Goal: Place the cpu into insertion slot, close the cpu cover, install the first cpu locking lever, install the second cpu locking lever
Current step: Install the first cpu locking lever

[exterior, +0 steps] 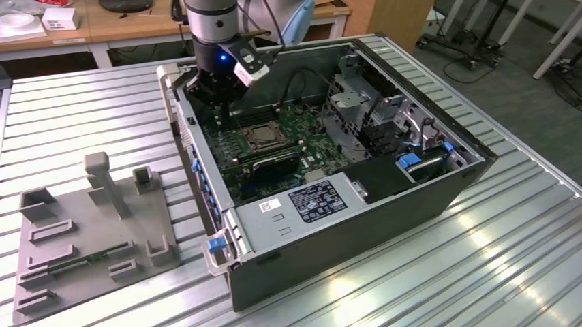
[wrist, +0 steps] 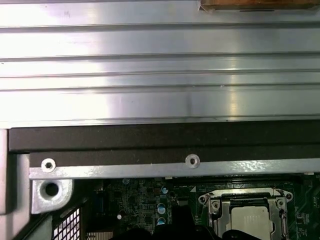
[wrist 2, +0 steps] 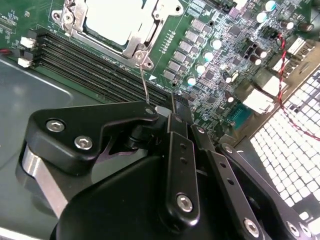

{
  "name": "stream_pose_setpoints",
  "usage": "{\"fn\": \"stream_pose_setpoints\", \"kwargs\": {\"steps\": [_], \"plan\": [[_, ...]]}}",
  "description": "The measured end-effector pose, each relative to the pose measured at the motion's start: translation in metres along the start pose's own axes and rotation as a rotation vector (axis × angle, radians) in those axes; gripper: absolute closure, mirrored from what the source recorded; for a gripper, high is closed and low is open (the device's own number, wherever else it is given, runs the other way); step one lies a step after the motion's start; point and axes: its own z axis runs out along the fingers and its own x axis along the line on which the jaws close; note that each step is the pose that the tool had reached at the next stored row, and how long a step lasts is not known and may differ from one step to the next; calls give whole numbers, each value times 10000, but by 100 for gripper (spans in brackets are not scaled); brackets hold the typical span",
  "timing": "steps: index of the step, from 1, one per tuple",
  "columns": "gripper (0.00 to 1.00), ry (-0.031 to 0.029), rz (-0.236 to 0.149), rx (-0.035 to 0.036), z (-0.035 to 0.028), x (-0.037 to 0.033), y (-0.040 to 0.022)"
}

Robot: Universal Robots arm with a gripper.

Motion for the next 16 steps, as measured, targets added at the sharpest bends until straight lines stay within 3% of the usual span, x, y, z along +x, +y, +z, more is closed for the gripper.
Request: {"fn": "stream_pose_setpoints", "kwargs": {"steps": [8,16], "plan": [[89,-1,1,-3,11,-52,2],[89,2,0,-4,22,-210,7]]}}
